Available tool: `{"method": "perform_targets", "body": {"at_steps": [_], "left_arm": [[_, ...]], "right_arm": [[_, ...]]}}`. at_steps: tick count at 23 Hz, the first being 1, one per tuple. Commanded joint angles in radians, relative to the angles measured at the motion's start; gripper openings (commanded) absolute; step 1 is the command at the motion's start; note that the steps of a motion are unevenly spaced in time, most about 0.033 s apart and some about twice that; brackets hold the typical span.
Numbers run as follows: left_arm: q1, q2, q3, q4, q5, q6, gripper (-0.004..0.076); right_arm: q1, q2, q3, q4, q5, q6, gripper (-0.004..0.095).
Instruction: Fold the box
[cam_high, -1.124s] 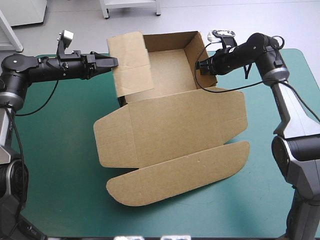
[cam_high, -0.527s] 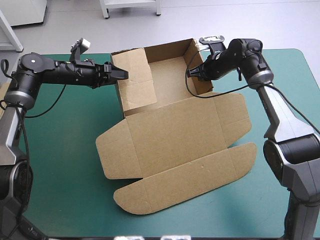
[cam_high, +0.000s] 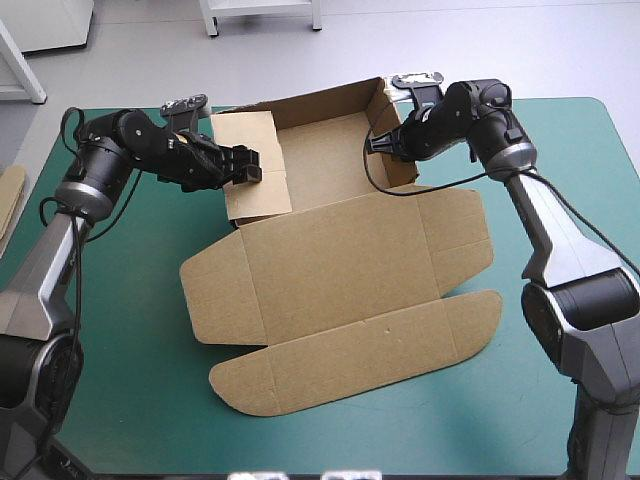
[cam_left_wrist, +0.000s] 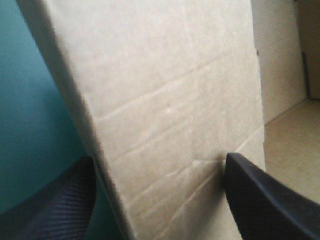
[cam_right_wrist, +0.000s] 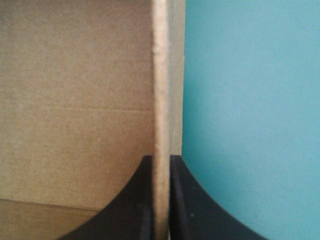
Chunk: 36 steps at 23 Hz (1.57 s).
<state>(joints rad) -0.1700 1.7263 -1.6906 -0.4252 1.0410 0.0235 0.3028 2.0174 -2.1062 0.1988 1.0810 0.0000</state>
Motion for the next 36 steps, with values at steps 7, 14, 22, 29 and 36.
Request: {"method": "perform_targets", "body": {"at_steps": [7, 14, 22, 29, 36], "left_arm": [[-0.070, -0.052, -0.052, 0.191, -0.128, -0.221, 0.0391], [-0.072, -0.052, -0.061, 0.187, -0.137, -0.224, 0.0104], [-0.104, -0.038, -0.063, 0.392, -0.077, -0.228, -0.0008], [-0.104, 0.034, -0.079, 0.425, 0.040, -0.218, -0.0008], [-0.104, 0.088, -0.125, 0.452, 0.038, -0.218, -0.0008]], "right_arm": [[0.029, -0.059, -0.029, 0.022, -0.060, 0.019, 0.0001], [0.040, -0.059, -0.029, -0.029, -0.009, 0.030, 0.0002], [0.068, -0.059, -0.029, -0.190, 0.110, 0.057, 0.0001], [0.068, -0.061, -0.029, -0.221, 0.168, 0.097, 0.0001], [0.068, -0.061, 0.007, -0.225, 0.168, 0.114, 0.0002]]}}
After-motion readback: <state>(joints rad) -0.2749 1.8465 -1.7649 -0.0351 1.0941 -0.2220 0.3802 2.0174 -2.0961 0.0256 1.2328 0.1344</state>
